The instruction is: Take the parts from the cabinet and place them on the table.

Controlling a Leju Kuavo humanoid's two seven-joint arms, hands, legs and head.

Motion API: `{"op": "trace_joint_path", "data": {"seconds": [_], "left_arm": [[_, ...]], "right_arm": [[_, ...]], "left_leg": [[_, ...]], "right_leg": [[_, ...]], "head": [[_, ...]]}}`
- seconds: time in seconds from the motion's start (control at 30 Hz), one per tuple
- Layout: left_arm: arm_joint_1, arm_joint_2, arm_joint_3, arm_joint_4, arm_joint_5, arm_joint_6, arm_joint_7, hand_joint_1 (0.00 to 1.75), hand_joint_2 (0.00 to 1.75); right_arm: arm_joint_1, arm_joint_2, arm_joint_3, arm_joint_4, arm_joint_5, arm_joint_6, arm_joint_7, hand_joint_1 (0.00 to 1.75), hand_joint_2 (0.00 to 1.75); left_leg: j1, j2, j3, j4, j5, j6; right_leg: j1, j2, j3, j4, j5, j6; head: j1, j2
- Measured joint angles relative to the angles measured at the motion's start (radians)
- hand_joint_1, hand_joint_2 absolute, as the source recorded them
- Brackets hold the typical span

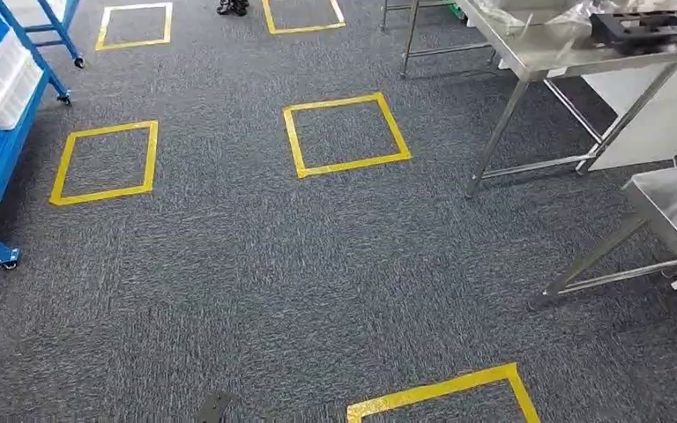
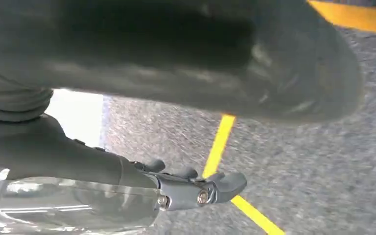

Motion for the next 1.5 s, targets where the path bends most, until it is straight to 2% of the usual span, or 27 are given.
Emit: {"op": "trace_joint_path", "data": {"seconds": [0.07,0.1,0.2,0.23,0.27,0.37,0.4,0.47,0.53,0.57,0.6,0.63,0.7,0.73,0.77,0.9,0.93,1.0,1.07,1.1,1.13,1.2,1.23,1.27,1.4,1.43,1.5], "left_arm": [[0.001,0.0,0.0,0.0,0.0,0.0,0.002,0.0,0.0],[0.003,0.0,0.0,0.0,0.0,0.001,0.003,0.0,0.0],[0.002,0.0,0.0,0.0,-0.003,0.004,0.003,0.0,0.0],[0.003,-0.001,0.0,0.0,-0.003,0.005,0.002,0.0,0.0],[0.0,0.0,0.0,0.0,-0.002,0.005,0.0,0.0,0.0],[0.003,-0.001,0.001,0.0,0.002,0.005,-0.006,0.0,0.0],[0.003,0.0,0.002,0.0,0.003,0.005,-0.006,0.0,0.0],[0.001,0.0,0.003,0.0,0.006,0.005,-0.006,0.0,0.0],[-0.001,0.0,0.01,0.0,0.007,0.005,-0.005,0.0,0.0],[0.001,0.0,0.013,0.0,0.01,0.006,-0.004,0.0,0.0],[0.002,0.0,0.018,0.0,0.018,0.007,-0.003,0.0,0.0],[0.004,0.0,0.021,0.0,0.022,0.008,-0.002,0.0,0.0],[0.004,0.0,0.024,0.0,0.022,0.008,-0.001,0.0,0.0],[0.003,0.0,0.025,0.0,0.021,0.008,-0.001,0.0,0.0],[0.001,0.0,0.026,0.0,0.021,0.008,0.0,0.0,0.0],[0.006,-0.002,0.026,0.0,0.017,0.005,0.004,0.0,0.0],[0.006,-0.003,0.026,0.0,0.017,0.004,0.005,0.0,0.0],[0.002,-0.003,0.026,0.0,0.016,0.002,0.005,0.0,0.0],[0.002,-0.006,0.026,0.0,0.016,0.002,0.005,0.0,0.0],[0.004,-0.006,0.026,0.0,0.016,0.002,0.005,0.0,0.0],[0.004,-0.006,0.026,0.0,0.016,0.002,0.005,0.0,0.0],[0.003,-0.006,0.027,0.0,0.016,0.002,0.005,0.0,0.0],[0.003,-0.008,0.027,0.0,0.016,0.001,0.005,0.0,0.0],[0.002,-0.01,0.027,0.0,0.016,0.001,0.005,0.0,0.0],[0.004,-0.011,0.027,0.0,0.018,0.003,0.006,0.0,0.0],[0.004,-0.011,0.027,0.0,0.019,0.005,0.006,0.0,0.0],[0.002,-0.011,0.029,0.0,0.021,0.008,0.005,0.0,0.0]], "right_arm": [[0.001,0.001,0.0,0.0,0.0,0.001,0.0,0.0,0.0],[0.002,0.001,0.0,0.0,0.0,0.001,-0.001,0.0,0.0],[0.006,0.001,0.0,0.0,-0.001,0.001,-0.002,0.0,0.0],[0.007,0.0,0.0,0.001,-0.001,0.0,-0.003,0.0,0.0],[0.008,-0.001,0.0,0.002,-0.002,-0.002,-0.004,0.0,0.0],[0.008,0.0,0.0,0.002,-0.003,-0.004,-0.008,0.0,0.0],[0.01,0.001,0.0,0.002,-0.002,-0.003,-0.01,0.0,0.0],[0.016,0.002,0.0,0.002,0.001,0.0,-0.013,0.0,0.0],[0.02,0.001,0.0,0.002,0.005,0.008,-0.013,0.0,0.0],[0.021,0.0,0.0,0.003,0.006,0.011,-0.014,0.0,0.0],[0.02,0.0,0.0,0.003,0.009,0.016,-0.014,0.0,0.0],[0.02,0.0,0.0,0.003,0.01,0.018,-0.014,0.0,0.0],[0.02,0.0,0.0,0.003,0.013,0.018,-0.017,0.0,0.0],[0.02,0.0,0.0,0.003,0.013,0.018,-0.017,0.0,0.0],[0.021,0.0,0.0,0.003,0.013,0.018,-0.018,0.0,0.0],[0.021,0.0,0.0,0.003,0.011,0.016,-0.019,0.0,0.0],[0.024,0.0,0.0,0.003,0.011,0.014,-0.019,0.0,0.0],[0.03,0.0,0.0,0.003,0.011,0.013,-0.023,0.0,0.0],[0.036,0.0,0.0,0.005,0.012,0.013,-0.027,0.0,0.0],[0.037,0.0,0.0,0.005,0.013,0.013,-0.028,0.0,0.0],[0.038,0.0,0.0,0.005,0.013,0.014,-0.028,0.0,0.0],[0.039,0.0,0.0,0.006,0.015,0.016,-0.027,0.0,0.0],[0.039,0.0,0.0,0.006,0.016,0.017,-0.027,0.0,0.0],[0.039,-0.001,0.0,0.008,0.018,0.019,-0.027,0.0,0.0],[0.034,-0.001,0.0,0.008,0.021,0.027,-0.031,0.0,0.0],[0.034,0.0,0.001,0.008,0.022,0.029,-0.032,0.0,0.0],[0.037,0.0,0.001,0.008,0.025,0.036,-0.034,0.0,0.0]], "left_leg": [[-0.003,-0.013,-0.001,0.001,0.0,0.0],[-0.003,-0.021,0.0,0.001,0.0,0.0],[-0.004,-0.047,0.007,0.001,-0.001,-0.002],[-0.002,-0.052,0.005,0.001,-0.001,-0.006],[-0.008,-0.057,0.001,0.006,-0.002,-0.014],[0.0,-0.072,-0.002,-0.001,0.004,-0.033],[-0.004,-0.072,-0.006,0.005,-0.001,-0.039],[-0.004,-0.031,-0.04,0.087,-0.056,-0.042],[-0.001,-0.016,-0.119,0.257,-0.138,-0.049],[0.0,-0.014,-0.148,0.32,-0.156,-0.052],[0.002,-0.012,-0.151,0.33,-0.147,-0.053],[0.003,-0.009,-0.131,0.29,-0.118,-0.053],[0.004,0.005,-0.039,0.113,-0.032,-0.049],[0.003,0.036,0.007,0.024,-0.011,-0.043],[-0.007,0.044,0.011,0.009,-0.021,-0.036],[-0.006,0.018,0.011,0.001,-0.01,-0.014],[-0.002,0.015,0.014,-0.005,-0.005,-0.007],[-0.001,0.007,0.009,-0.006,0.0,0.0],[-0.004,-0.004,0.006,-0.006,0.0,0.001],[-0.005,-0.01,0.006,-0.006,0.0,0.001],[-0.006,-0.017,0.007,-0.005,0.0,0.0],[-0.006,-0.032,0.011,-0.005,0.0,-0.001],[-0.006,-0.039,0.013,-0.005,0.0,-0.003],[-0.01,-0.041,0.01,-0.004,-0.001,-0.01],[-0.006,-0.058,0.005,-0.005,0.003,-0.035],[-0.005,-0.049,0.003,0.008,-0.007,-0.038],[-0.005,-0.022,-0.05,0.121,-0.081,-0.043]], "right_leg": [[0.0,0.003,-0.064,0.126,-0.038,0.002],[0.0,0.004,-0.066,0.124,-0.018,0.001],[0.001,0.02,0.036,-0.105,0.121,-0.012],[0.002,0.056,0.063,-0.175,0.135,-0.021],[0.005,0.063,0.068,-0.189,0.131,-0.023],[0.012,0.047,0.064,-0.187,0.134,-0.034],[-0.003,0.037,0.07,-0.203,0.142,-0.045],[0.002,0.021,0.074,-0.207,0.143,-0.053],[0.006,0.002,0.073,-0.206,0.141,-0.057],[0.008,-0.006,0.073,-0.204,0.14,-0.058],[0.008,-0.012,0.073,-0.203,0.139,-0.058],[0.009,-0.017,0.074,-0.202,0.137,-0.057],[0.008,-0.027,0.077,-0.196,0.132,-0.051],[0.01,-0.032,0.079,-0.193,0.129,-0.046],[0.018,-0.035,0.078,-0.187,0.124,-0.039],[0.016,-0.051,0.082,-0.191,0.124,-0.02],[0.009,-0.033,0.078,-0.173,0.107,-0.015],[0.007,-0.002,0.02,-0.052,0.029,-0.009],[0.005,0.003,-0.054,0.098,-0.031,-0.004],[0.003,0.004,-0.069,0.124,-0.027,-0.003],[0.003,0.005,-0.059,0.099,0.002,-0.004],[0.002,0.012,0.018,-0.062,0.096,-0.011],[0.002,0.028,0.061,-0.152,0.135,-0.017],[0.005,0.051,0.077,-0.187,0.124,-0.022],[0.01,0.03,0.074,-0.196,0.135,-0.039],[0.002,0.019,0.079,-0.206,0.141,-0.048],[0.004,0.007,0.079,-0.209,0.14,-0.058]], "head": [[0.0,0.0],[0.0,0.0],[0.0,0.0],[0.0,0.0],[0.0,0.0],[0.0,0.0],[0.0,0.0],[0.0,0.0],[0.0,0.0],[0.0,0.0],[0.0,0.0],[0.0,0.0],[0.0,0.0],[0.0,0.0],[0.0,0.0],[0.0,0.0],[0.0,0.0],[0.0,0.0],[0.0,0.0],[0.0,0.0],[0.0,0.0],[0.0,0.0],[0.0,0.0],[0.0,0.0],[0.0,0.0],[0.0,0.0],[0.0,0.0]]}}
